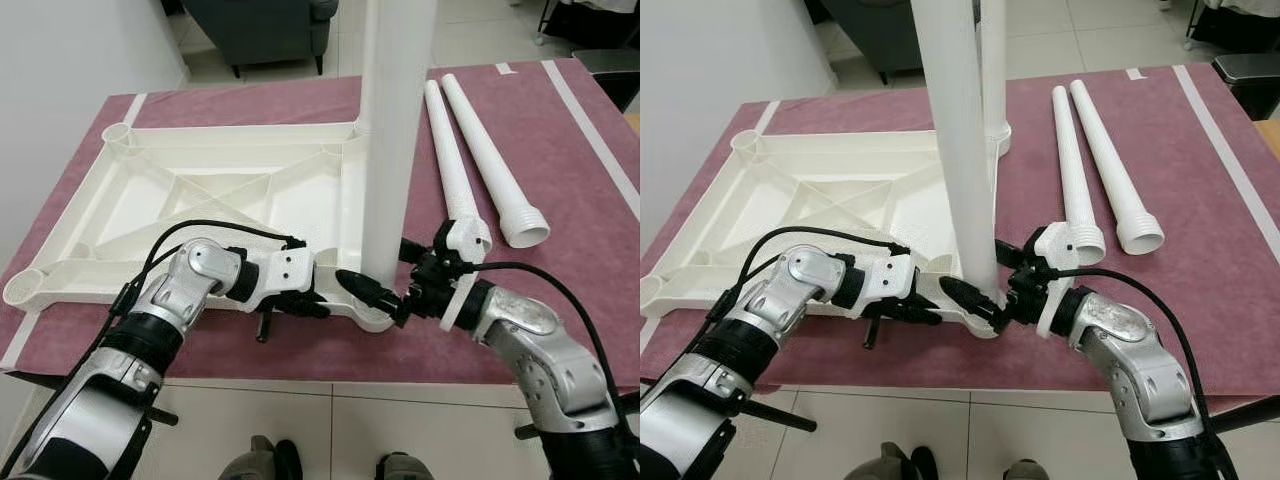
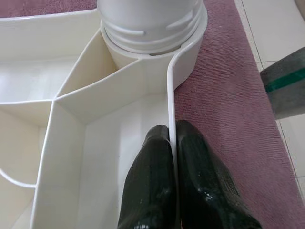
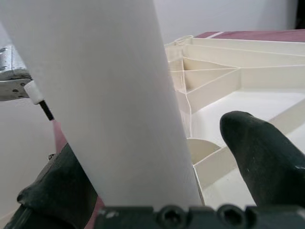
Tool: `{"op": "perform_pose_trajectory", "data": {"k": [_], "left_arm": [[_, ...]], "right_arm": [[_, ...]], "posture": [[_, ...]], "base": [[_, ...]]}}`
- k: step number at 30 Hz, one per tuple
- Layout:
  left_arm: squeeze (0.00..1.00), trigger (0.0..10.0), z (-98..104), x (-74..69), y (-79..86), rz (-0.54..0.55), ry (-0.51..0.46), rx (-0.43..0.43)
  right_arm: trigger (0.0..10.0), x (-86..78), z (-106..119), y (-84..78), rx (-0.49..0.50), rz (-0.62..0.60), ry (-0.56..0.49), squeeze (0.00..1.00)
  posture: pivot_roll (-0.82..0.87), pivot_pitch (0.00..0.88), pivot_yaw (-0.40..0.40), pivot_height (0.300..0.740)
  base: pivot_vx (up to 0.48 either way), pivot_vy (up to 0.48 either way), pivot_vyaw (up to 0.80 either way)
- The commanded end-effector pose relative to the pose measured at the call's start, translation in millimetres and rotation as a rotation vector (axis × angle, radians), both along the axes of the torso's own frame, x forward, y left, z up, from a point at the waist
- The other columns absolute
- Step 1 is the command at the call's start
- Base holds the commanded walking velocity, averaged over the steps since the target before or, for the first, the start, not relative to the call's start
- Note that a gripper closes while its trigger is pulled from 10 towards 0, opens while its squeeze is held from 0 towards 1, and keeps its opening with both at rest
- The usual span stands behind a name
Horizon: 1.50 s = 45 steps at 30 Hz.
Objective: Building children table
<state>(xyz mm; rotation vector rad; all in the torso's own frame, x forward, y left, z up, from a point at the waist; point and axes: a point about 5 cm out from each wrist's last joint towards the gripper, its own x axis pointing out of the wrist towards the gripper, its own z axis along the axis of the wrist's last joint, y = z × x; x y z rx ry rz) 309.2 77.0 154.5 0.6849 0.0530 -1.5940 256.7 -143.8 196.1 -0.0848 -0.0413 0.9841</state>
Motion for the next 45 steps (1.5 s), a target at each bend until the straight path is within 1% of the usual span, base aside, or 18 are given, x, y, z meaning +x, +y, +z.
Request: {"op": "perform_pose_trajectory", "data": {"k": [1, 4, 5, 15, 16, 17, 25, 27, 29, 32, 33, 35, 36, 38, 39, 41, 42, 45], "left_arm": [[0.0, 0.0, 9, -0.9, 8.4, -0.005, -0.002, -0.063], [0.0, 0.0, 8, -3.0, 10.5, -0.006, 0.003, -0.061], [0.0, 0.0, 9, -2.3, 10.3, 0.004, 0.003, -0.068], [0.0, 0.0, 12, 8.5, -1.3, 0.107, -0.012, -0.132], [0.0, 0.0, 13, 12.9, -5.6, 0.145, -0.018, -0.151], [0.0, 0.0, 17, 22.2, -17.4, 0.216, -0.035, -0.195], [0.0, 0.0, 30, 32.8, -50.9, 0.283, -0.033, -0.275], [0.0, 0.0, 30, 32.8, -50.9, 0.283, -0.033, -0.275], [0.0, 0.0, 32, 31.6, -66.5, 0.274, -0.034, -0.29], [0.0, 0.0, 31, 29.0, -74.1, 0.25, -0.032, -0.287], [0.0, 0.0, 29, 28.2, -74.6, 0.243, -0.031, -0.285], [0.0, 0.0, 28, 27.9, -74.5, 0.241, -0.03, -0.285], [0.0, 0.0, 27, 27.7, -73.6, 0.238, -0.028, -0.282], [0.0, 0.0, 26, 27.5, -72.9, 0.236, -0.027, -0.28], [0.0, 0.0, 26, 27.0, -71.8, 0.233, -0.025, -0.279], [0.0, 0.0, 26, 25.8, -68.7, 0.226, -0.024, -0.281], [0.0, 0.0, 26, 22.7, -64.0, 0.201, -0.028, -0.274], [0.0, 0.0, 26, 18.8, -58.6, 0.168, -0.033, -0.263]], "right_arm": [[10.0, 1.5, 0, -0.1, 0.01, 0.008, 0.007, 0.0], [10.0, 1.4, 0, 3.8, 0.017, 0.046, 0.013, 0.0], [0.0, 0.5, 0, 5.9, 0.025, 0.066, 0.019, 0.0], [0.0, 1.7, -13, 6.2, -0.008, -0.016, 0.043, 0.0], [0.0, 7.1, -16, 3.8, -0.026, -0.097, 0.042, 0.0], [0.0, 20.0, -26, -1.8, -0.072, -0.306, 0.044, 0.0], [0.0, 36.1, -43, -5.1, -0.162, -0.732, 0.065, 0.0], [0.0, 36.1, -43, -5.1, -0.162, -0.732, 0.065, 0.0], [0.0, 39.4, -46, -8.0, -0.147, -0.947, 0.099, 0.0], [0.0, 40.0, -42, -1.2, -0.095, -1.035, 0.078, 0.0], [1.1, 39.7, -38, 2.5, -0.069, -1.04, 0.059, 0.0], [1.1, 39.3, -35, 5.5, -0.047, -1.041, 0.042, 0.0], [10.0, 39.1, -33, 6.1, -0.048, -1.045, 0.02, 0.0], [10.0, 38.9, -32, 6.5, -0.049, -1.049, 0.004, 0.0], [10.0, 38.3, -28, 6.9, -0.027, -1.038, -0.016, 1.0], [10.0, 37.6, -19, 9.6, 0.026, -0.953, -0.058, 1.0], [10.0, 34.5, -2, 11.8, 0.075, -0.813, -0.125, 0.0], [10.0, 28.7, 13, 11.2, 0.107, -0.679, -0.172, 0.0]], "posture": [[-0.11, 0.13, 0.174, 0.74], [-0.11, 0.13, 0.174, 0.74], [-0.11, 0.132, 0.17, 0.74], [-0.12, 0.134, 0.172, 0.74], [-0.13, 0.136, 0.173, 0.74], [-0.13, 0.137, 0.173, 0.74], [-0.13, 0.144, 0.177, 0.74], [-0.13, 0.144, 0.177, 0.74], [-0.14, 0.145, 0.181, 0.74], [-0.15, 0.144, 0.185, 0.74], [-0.15, 0.144, 0.185, 0.74], [-0.15, 0.144, 0.185, 0.74], [-0.15, 0.144, 0.185, 0.74], [-0.15, 0.144, 0.185, 0.74], [-0.14, 0.14, 0.18, 0.74], [-0.14, 0.14, 0.18, 0.74], [-0.14, 0.136, 0.175, 0.74], [-0.14, 0.135, 0.174, 0.74]], "base": [[0.0, 0.0, 0.0], [0.0, 0.0, 0.0], [0.0, 0.0, 0.0], [0.0, 0.0, 0.0], [0.0, 0.0, 0.0], [0.0, 0.0, 0.0], [0.0, 0.0, 0.0], [0.0, 0.0, 0.0], [0.0, 0.0, 0.0], [0.0, 0.0, 0.0], [0.0, 0.0, 0.0], [0.0, 0.0, 0.0], [0.0, 0.0, 0.0], [0.0, 0.0, 0.0], [0.0, 0.0, 0.0], [0.0, 0.0, 0.0], [0.0, 0.0, 0.0], [0.0, 0.0, 0.0]]}}
